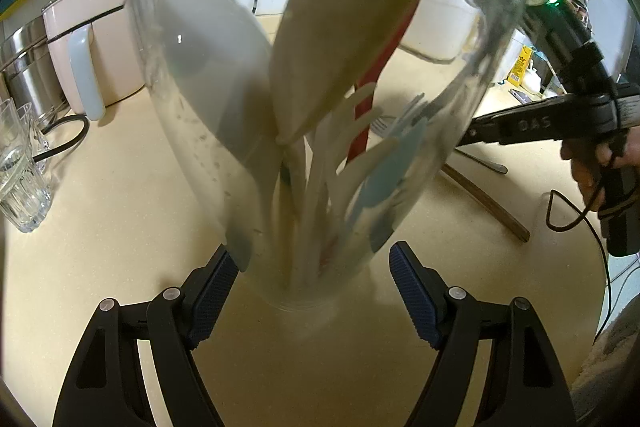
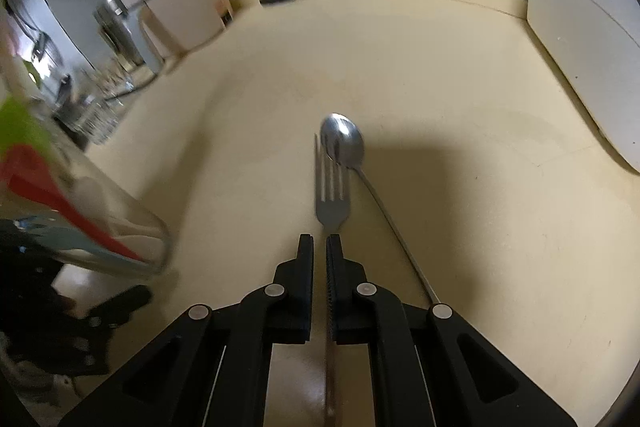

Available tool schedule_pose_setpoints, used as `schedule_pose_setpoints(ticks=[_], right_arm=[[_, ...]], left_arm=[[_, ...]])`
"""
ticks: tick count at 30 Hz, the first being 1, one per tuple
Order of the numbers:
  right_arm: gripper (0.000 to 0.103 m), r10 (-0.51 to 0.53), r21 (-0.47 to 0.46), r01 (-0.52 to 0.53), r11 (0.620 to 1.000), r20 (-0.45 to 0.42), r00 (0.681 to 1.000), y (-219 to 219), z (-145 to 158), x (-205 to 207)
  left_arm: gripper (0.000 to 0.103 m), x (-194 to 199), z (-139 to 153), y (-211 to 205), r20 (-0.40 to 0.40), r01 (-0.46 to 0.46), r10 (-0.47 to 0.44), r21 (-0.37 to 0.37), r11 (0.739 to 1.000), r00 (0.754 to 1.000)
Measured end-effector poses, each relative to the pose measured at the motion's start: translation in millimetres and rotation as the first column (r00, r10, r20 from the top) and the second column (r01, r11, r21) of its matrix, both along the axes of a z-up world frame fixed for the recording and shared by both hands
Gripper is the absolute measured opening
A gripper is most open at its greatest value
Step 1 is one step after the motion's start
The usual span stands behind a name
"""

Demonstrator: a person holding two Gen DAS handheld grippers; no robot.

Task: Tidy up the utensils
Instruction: 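Move the open right tool down to the wooden-handled metal fork, then close the right tool on the wooden-handled fork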

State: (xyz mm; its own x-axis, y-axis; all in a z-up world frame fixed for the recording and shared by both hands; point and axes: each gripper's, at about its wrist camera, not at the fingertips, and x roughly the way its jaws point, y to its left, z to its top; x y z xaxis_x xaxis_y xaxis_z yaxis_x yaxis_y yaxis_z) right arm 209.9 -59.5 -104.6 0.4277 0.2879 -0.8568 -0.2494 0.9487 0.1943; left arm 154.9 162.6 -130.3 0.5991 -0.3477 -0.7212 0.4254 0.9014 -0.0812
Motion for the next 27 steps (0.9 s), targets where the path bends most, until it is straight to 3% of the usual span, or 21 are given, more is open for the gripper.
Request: schedule_pose_setpoints(ticks=[5, 8, 14, 21, 24, 27], right_arm=[[0.008, -0.014, -0.057, 0.012, 0.998, -0.033, 0.999, 3.2, -12.7, 7.3], [0.018, -0.014, -0.083, 0.010, 0.996, -0.044, 0.999, 10.4, -21.3, 17.9], [0.029, 0.001, -0.122, -0.001, 0.992, -0.007, 1.000, 23.1, -22.9, 38.2], [0.030, 0.047, -0.192, -0.040, 0.981, 0.033, 0.998, 38.5, -25.0, 57.1], [0.023, 0.059, -0.190, -0.051, 0.980, 0.037, 0.998, 40.9, -25.2, 58.5], [0.022, 0.061, -0.173, -0.054, 0.983, 0.034, 0.998, 39.3, -24.6, 54.3]], left_arm=[[0.080, 0.3, 0.2, 0.2, -0.001, 0.001, -0.001, 0.000, 1.000, 1.000], [0.080, -1.1, -0.9, 1.4, -0.002, 0.002, -0.002, 0.002, 1.000, 1.000], [0.080, -1.6, -0.6, 0.4, -0.003, 0.002, -0.002, 0.001, 1.000, 1.000], [0.080, -2.2, -3.5, -0.1, -0.024, 0.005, -0.005, 0.004, 1.000, 1.000], [0.080, 0.3, -13.4, -2.7, -0.086, -0.003, 0.003, 0.007, 1.000, 0.996], [0.080, -2.4, -13.0, -4.9, -0.058, -0.007, 0.007, 0.000, 1.000, 0.998]])
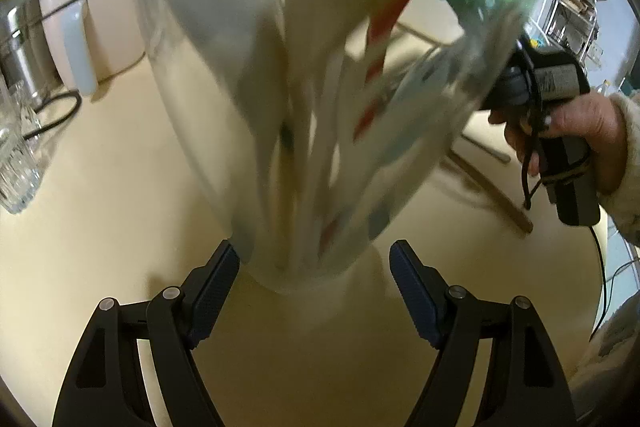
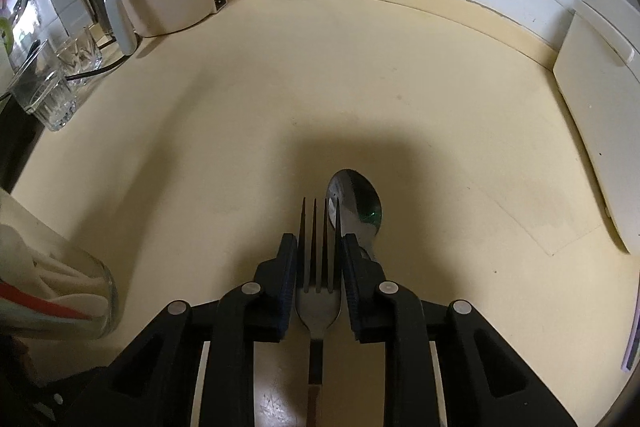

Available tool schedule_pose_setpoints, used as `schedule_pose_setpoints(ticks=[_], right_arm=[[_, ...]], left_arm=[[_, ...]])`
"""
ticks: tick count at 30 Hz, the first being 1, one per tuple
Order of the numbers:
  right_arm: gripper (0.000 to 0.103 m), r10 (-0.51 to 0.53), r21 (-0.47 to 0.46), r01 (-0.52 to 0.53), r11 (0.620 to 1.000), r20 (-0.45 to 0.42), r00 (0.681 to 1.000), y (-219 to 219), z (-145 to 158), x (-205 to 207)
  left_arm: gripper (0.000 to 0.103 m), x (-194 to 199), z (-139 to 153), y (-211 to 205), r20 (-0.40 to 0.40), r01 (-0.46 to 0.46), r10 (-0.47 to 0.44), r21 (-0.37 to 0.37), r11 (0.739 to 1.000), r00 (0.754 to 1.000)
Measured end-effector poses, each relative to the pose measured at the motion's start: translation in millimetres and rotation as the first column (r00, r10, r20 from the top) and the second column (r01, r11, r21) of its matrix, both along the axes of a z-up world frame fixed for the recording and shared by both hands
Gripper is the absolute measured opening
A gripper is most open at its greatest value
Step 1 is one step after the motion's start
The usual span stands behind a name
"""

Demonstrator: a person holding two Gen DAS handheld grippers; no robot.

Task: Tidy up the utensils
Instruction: 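Close the right tool on the wooden-handled fork, then lift the fork and drop it into the cup held by the left tool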

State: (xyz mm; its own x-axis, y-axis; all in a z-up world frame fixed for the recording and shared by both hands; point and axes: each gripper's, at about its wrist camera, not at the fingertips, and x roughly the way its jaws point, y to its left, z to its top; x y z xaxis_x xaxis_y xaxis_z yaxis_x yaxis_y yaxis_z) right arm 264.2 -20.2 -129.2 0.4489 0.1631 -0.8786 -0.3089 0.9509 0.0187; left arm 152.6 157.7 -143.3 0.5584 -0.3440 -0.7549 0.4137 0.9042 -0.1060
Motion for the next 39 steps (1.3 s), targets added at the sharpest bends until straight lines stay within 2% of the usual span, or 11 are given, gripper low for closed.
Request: schedule_pose_setpoints(ticks=[2, 7, 11, 17, 20, 31, 36, 39], right_arm=[[0.022, -0.008, 0.029, 0.007, 1.000, 0.008, 1.000, -2.7, 3.5, -4.8], [0.022, -0.032, 0.105, 0.026, 0.994, 0.052, 0.998, -7.5, 28.1, -20.9], [0.022, -0.067, 0.175, 0.047, 0.983, 0.111, 0.992, -13.0, 61.2, -36.0], [0.022, -0.101, 0.268, 0.039, 0.963, 0.221, 0.970, -20.3, 120.0, -61.1], [0.022, -0.109, 0.281, 0.027, 0.959, 0.281, 0.953, -22.1, 146.0, -72.5], [0.022, -0.108, 0.262, -0.008, 0.965, 0.426, 0.898, -25.4, 207.7, -87.4], [0.022, -0.088, 0.284, -0.069, 0.956, 0.506, 0.858, -22.9, 252.1, -101.3], [0.022, -0.083, 0.328, -0.118, 0.937, 0.540, 0.838, -22.6, 279.1, -109.4]], left_arm=[[0.080, -3.1, 0.7, -3.3, 0.029, 0.004, -0.004, 0.013, 1.000, 1.000], [0.080, -3.6, -5.4, -13.5, 0.028, 0.006, -0.007, 0.025, 1.000, 1.000], [0.080, -6.8, -4.0, -17.6, 0.059, 0.006, -0.007, 0.016, 1.000, 0.998], [0.079, -7.2, -6.4, -27.6, 0.059, 0.003, -0.004, 0.016, 1.000, 0.998], [0.079, -6.2, -5.4, -28.2, 0.059, 0.003, -0.004, 0.018, 1.000, 0.998], [0.079, -4.5, -4.9, -27.3, 0.059, 0.004, -0.005, 0.017, 1.000, 0.998], [0.079, -3.9, -4.3, -26.0, 0.058, 0.004, -0.005, 0.017, 1.000, 0.998], [0.079, -3.9, -4.3, -26.4, 0.058, 0.004, -0.005, 0.016, 1.000, 0.998]])
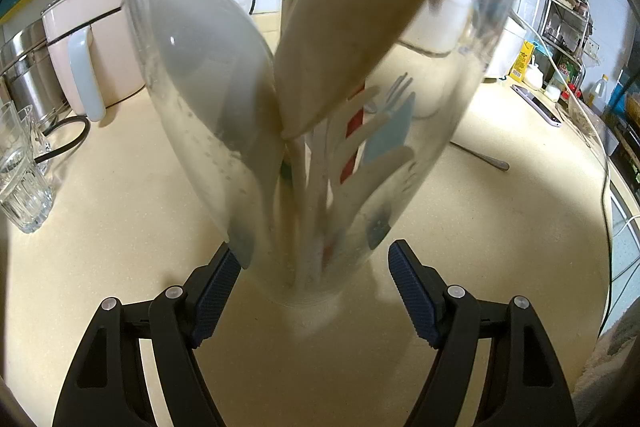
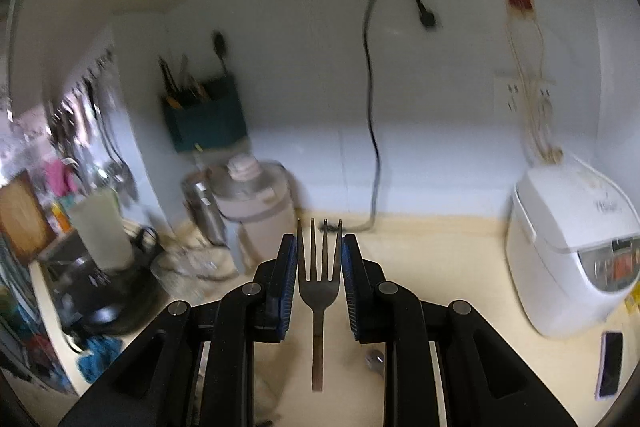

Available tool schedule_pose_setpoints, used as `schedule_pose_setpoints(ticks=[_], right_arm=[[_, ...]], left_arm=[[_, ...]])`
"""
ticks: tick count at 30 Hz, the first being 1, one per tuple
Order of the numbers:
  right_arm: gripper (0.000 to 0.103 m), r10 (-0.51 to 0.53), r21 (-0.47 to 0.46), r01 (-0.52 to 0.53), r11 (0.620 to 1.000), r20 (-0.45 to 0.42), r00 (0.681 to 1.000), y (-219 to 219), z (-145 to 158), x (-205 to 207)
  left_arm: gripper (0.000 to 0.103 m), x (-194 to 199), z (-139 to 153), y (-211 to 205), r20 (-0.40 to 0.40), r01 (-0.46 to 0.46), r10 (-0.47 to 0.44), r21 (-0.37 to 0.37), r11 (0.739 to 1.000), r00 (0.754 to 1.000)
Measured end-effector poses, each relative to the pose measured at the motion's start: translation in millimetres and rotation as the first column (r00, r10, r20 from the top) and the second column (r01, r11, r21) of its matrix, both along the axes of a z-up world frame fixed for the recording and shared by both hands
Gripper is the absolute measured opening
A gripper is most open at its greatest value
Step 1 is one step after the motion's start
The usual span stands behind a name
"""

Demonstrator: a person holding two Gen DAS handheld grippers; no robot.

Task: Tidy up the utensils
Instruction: 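Lift the fork and drop it into the cup held by the left tool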

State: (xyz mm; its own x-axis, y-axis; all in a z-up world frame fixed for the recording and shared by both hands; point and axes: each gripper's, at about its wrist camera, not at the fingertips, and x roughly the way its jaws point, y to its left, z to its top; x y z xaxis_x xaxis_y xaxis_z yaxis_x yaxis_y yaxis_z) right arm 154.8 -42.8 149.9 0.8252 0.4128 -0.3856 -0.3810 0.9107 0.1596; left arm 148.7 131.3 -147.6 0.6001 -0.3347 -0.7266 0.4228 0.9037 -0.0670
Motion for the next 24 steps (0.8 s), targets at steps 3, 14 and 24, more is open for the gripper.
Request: schedule_pose_setpoints(ticks=[3, 14, 24], right_arm=[[0.022, 0.048, 0.056, -0.050, 0.997, 0.038, 0.998, 0.9, 23.9, -9.0], [0.022, 0.177, 0.105, -0.180, 0.978, 0.038, 0.984, 28.8, 29.9, -14.7], [0.022, 0.179, 0.043, -0.178, 0.983, -0.018, 0.984, 42.2, -0.5, -16.2]], left_arm=[[0.079, 0.3, 0.3, 0.6, 0.000, 0.000, 0.000, 0.000, 1.000, 1.000], [0.079, 0.5, 0.0, -1.1, 0.000, 0.000, 0.000, 0.000, 1.000, 1.000], [0.079, 2.2, 2.9, 4.1, -0.001, 0.001, -0.001, 0.000, 1.000, 1.000]])
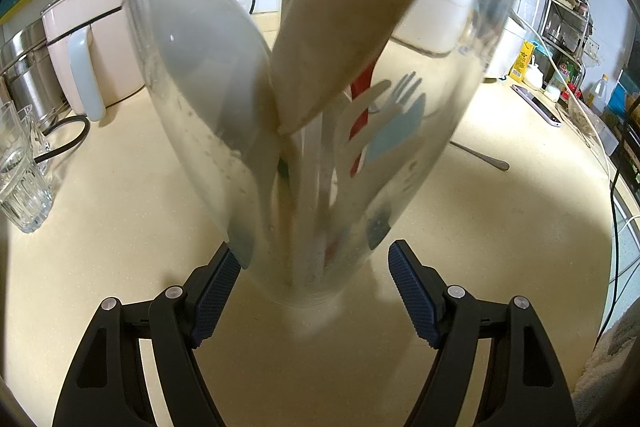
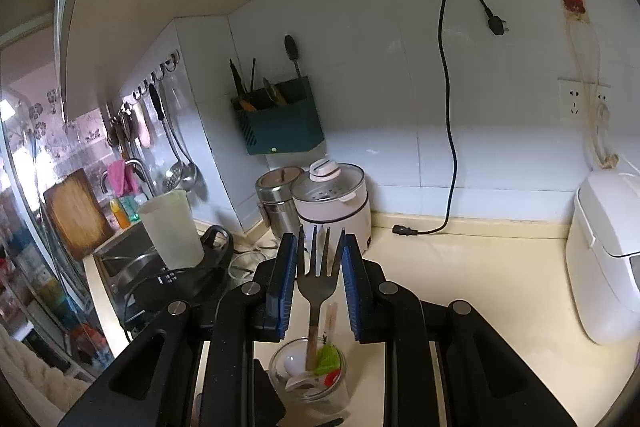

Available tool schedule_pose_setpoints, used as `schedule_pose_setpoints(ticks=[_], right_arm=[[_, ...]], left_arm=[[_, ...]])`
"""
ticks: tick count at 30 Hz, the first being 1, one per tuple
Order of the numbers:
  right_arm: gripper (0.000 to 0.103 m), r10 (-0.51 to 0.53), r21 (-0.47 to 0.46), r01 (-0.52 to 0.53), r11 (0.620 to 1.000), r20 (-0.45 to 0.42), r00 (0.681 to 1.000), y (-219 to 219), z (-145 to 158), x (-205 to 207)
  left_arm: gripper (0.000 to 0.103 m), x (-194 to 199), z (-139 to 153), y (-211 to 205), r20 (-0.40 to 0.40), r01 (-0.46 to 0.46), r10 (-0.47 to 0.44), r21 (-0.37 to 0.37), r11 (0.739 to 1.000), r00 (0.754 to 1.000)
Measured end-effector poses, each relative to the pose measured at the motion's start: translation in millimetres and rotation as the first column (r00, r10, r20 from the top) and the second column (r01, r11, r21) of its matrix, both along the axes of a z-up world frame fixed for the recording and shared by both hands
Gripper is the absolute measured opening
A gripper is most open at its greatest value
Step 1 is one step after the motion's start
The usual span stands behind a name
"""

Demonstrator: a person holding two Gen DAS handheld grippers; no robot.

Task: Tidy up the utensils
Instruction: 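Lift the fork and drop it into the cup held by the left tool, then move the right tool down and grasp the metal spoon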

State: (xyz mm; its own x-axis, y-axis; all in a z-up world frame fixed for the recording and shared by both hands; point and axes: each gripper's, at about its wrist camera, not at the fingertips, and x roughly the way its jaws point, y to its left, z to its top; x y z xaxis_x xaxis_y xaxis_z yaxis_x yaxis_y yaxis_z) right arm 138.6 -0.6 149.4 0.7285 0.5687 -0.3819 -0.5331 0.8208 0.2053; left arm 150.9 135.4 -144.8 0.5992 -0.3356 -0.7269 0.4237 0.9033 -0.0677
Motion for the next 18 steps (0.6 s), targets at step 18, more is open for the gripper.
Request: schedule_pose_setpoints(ticks=[18], right_arm=[[0.022, 0.019, -0.099, -0.031, 0.995, -0.118, 0.993, 8.9, -38.2, 3.7]], left_arm=[[0.079, 0.7, -0.3, -1.3, -0.001, 0.001, -0.001, 0.000, 1.000, 1.000]])
